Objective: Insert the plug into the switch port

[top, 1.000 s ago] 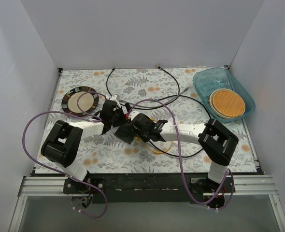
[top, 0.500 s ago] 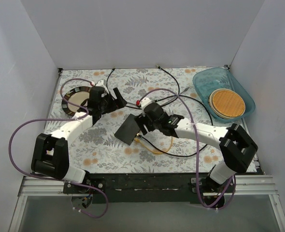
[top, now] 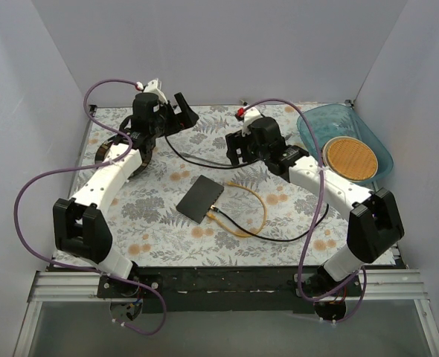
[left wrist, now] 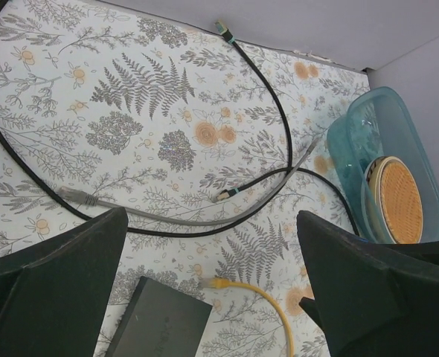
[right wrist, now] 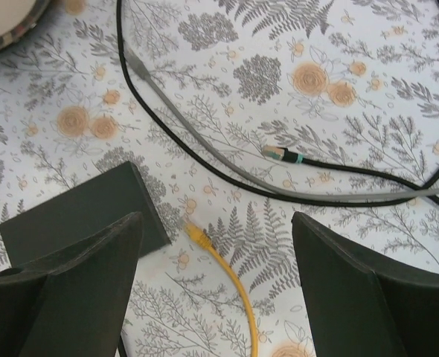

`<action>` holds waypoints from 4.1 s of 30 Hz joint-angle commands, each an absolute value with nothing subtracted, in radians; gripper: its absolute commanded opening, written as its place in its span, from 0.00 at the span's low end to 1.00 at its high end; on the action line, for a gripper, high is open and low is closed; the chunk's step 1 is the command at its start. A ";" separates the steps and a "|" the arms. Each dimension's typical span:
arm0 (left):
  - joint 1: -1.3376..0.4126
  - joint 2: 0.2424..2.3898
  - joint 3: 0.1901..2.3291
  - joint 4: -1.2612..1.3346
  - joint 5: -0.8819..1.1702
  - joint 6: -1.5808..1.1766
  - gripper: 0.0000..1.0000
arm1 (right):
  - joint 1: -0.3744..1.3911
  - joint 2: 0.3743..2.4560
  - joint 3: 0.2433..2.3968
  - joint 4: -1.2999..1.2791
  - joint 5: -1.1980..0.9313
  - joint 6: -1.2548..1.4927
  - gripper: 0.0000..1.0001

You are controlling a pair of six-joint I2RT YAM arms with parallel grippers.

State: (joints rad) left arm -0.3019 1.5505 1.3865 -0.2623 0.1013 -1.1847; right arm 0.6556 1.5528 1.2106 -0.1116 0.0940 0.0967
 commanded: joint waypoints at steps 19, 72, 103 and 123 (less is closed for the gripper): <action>-0.293 1.488 1.189 -0.206 0.141 -1.253 0.98 | 0.653 1.968 1.637 -0.158 -0.107 0.021 0.86; -0.227 1.477 1.166 -0.215 0.156 -1.249 0.98 | 0.644 2.024 1.758 -0.140 0.120 -0.051 0.01; -0.225 1.453 1.002 0.064 0.586 -1.242 0.98 | 0.538 1.351 0.932 -0.079 -0.581 -0.077 0.01; -0.241 1.617 0.963 0.367 0.991 -1.350 0.53 | 0.538 1.365 0.876 0.118 -0.690 0.028 0.01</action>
